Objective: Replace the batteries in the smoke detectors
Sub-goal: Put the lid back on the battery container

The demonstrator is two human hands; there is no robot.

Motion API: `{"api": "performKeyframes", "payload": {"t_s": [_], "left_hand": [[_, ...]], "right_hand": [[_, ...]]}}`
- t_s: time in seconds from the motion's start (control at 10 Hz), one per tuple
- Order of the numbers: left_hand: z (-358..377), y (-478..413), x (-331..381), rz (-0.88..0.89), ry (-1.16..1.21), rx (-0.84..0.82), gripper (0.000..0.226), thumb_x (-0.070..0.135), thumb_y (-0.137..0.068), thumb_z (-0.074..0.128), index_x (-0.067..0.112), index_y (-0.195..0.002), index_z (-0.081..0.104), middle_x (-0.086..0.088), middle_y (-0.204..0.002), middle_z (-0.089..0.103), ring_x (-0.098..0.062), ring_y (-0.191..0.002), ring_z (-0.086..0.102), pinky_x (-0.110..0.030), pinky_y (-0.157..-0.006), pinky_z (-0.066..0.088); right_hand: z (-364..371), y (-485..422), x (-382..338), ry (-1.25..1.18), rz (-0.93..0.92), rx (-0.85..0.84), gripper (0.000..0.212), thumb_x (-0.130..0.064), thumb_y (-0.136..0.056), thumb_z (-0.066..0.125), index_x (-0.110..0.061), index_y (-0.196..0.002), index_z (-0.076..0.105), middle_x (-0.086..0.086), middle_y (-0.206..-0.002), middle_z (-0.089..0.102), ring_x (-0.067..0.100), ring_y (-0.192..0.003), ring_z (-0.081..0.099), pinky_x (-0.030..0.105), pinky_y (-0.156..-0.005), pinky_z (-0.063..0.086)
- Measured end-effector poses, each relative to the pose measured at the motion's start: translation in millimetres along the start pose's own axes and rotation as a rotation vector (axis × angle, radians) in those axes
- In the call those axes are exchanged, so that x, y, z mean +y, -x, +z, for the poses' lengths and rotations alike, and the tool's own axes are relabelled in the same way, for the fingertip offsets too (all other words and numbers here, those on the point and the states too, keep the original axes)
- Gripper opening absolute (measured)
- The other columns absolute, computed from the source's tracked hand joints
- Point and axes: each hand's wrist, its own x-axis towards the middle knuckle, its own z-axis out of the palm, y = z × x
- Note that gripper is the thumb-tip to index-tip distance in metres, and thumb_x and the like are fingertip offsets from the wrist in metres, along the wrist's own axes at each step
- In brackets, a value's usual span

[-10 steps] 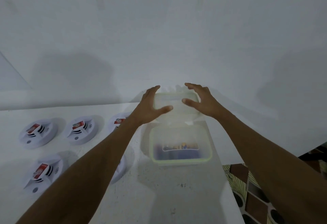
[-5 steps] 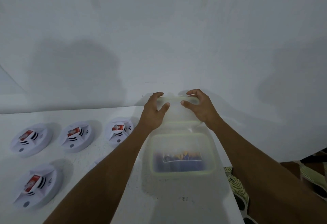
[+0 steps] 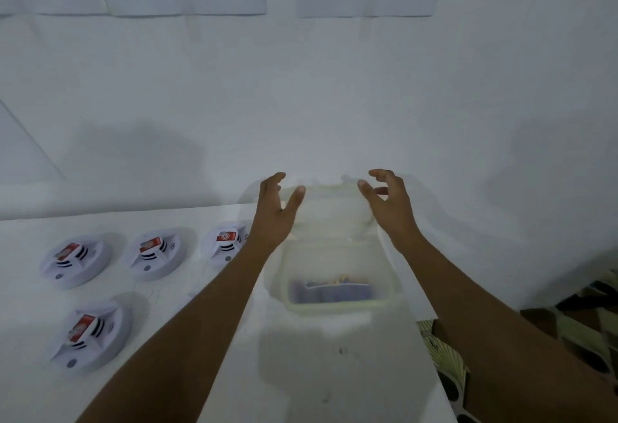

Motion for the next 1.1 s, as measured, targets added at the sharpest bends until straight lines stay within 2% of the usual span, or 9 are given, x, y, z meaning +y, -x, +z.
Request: {"api": "performKeyframes", "payload": {"t_s": [0.1,0.2,0.3,0.4,0.6,0.7,0.9,1.0,1.1], "left_hand": [[-13.6,34.7,3.4,0.006,0.067,-0.004,0.048,0.039,-0.093,0.056,0.020,-0.136,0.044,0.004,-0.139,0.046,-0.009,-0.123,0.045,-0.028,-0.100,0.041],[-19.9,77.4,-0.1,-0.030,0.100,-0.076,0.038,0.025,-0.094,0.060,0.023,-0.130,0.048,0.007,-0.131,0.051,-0.012,-0.121,0.050,-0.031,-0.099,0.045],[-20.1,116.6,-4.7,-0.064,0.134,-0.122,0.041,0.015,-0.093,0.062,0.024,-0.130,0.048,0.011,-0.127,0.053,-0.008,-0.117,0.052,-0.023,-0.092,0.048],[-20.2,143.2,-8.7,-0.134,0.224,-0.122,0.042,0.008,-0.093,0.059,0.027,-0.129,0.049,0.018,-0.122,0.055,0.005,-0.106,0.057,-0.010,-0.077,0.049],[-23.6,150.9,-5.5,-0.120,0.235,-0.122,0.038,0.018,-0.095,0.059,0.033,-0.130,0.049,0.031,-0.118,0.055,0.018,-0.105,0.054,-0.005,-0.078,0.046],[-21.5,144.9,-5.0,-0.107,0.220,-0.125,0.040,0.021,-0.096,0.059,0.032,-0.133,0.049,0.030,-0.121,0.054,0.008,-0.112,0.055,-0.006,-0.079,0.046],[-15.6,127.7,0.4,-0.119,0.193,-0.102,0.043,0.021,-0.095,0.059,0.026,-0.136,0.048,0.012,-0.122,0.058,-0.008,-0.110,0.059,-0.012,-0.076,0.051],[-15.5,124.8,0.4,-0.106,0.148,-0.120,0.045,0.021,-0.095,0.060,0.023,-0.138,0.047,0.010,-0.122,0.056,-0.009,-0.107,0.059,-0.008,-0.073,0.050],[-23.3,127.7,-0.7,-0.033,0.068,-0.097,0.054,0.026,-0.092,0.065,0.019,-0.141,0.045,0.006,-0.132,0.053,-0.011,-0.115,0.057,-0.019,-0.092,0.050]], "right_hand": [[-10.5,32.9,3.2,-0.075,0.007,-0.041,0.023,-0.035,-0.093,0.065,-0.029,-0.114,0.063,-0.007,-0.125,0.053,0.012,-0.110,0.058,0.025,-0.087,0.048],[-15.1,70.5,8.6,-0.122,0.022,-0.072,0.014,-0.030,-0.092,0.066,-0.033,-0.106,0.065,-0.010,-0.123,0.055,0.010,-0.113,0.057,0.027,-0.090,0.046],[-19.6,106.6,12.7,-0.175,0.055,-0.023,0.014,-0.023,-0.092,0.066,-0.029,-0.105,0.067,-0.010,-0.123,0.053,0.009,-0.114,0.054,0.022,-0.086,0.043],[-20.9,138.6,19.2,-0.218,0.071,-0.083,0.015,-0.018,-0.091,0.067,-0.027,-0.103,0.068,-0.010,-0.121,0.057,0.009,-0.113,0.055,0.022,-0.089,0.044],[-18.6,154.2,22.6,-0.172,0.066,-0.116,0.024,-0.023,-0.090,0.069,-0.035,-0.110,0.067,-0.015,-0.127,0.058,0.005,-0.117,0.052,0.017,-0.084,0.041],[-19.5,146.9,25.3,-0.162,0.065,-0.132,0.023,-0.029,-0.090,0.069,-0.038,-0.111,0.067,-0.016,-0.129,0.058,0.007,-0.119,0.053,0.021,-0.089,0.043],[-19.4,132.1,20.8,-0.120,0.069,-0.135,0.022,-0.034,-0.091,0.067,-0.040,-0.112,0.067,-0.017,-0.130,0.059,0.010,-0.124,0.051,0.034,-0.106,0.041],[-17.6,133.0,19.1,-0.074,0.052,-0.106,0.024,-0.033,-0.092,0.066,-0.038,-0.115,0.067,-0.014,-0.132,0.056,0.010,-0.127,0.048,0.034,-0.109,0.040],[-13.2,142.3,15.0,0.116,-0.034,0.050,0.028,-0.030,-0.090,0.068,-0.028,-0.118,0.067,-0.001,-0.136,0.048,0.015,-0.130,0.043,0.036,-0.109,0.038]]}}
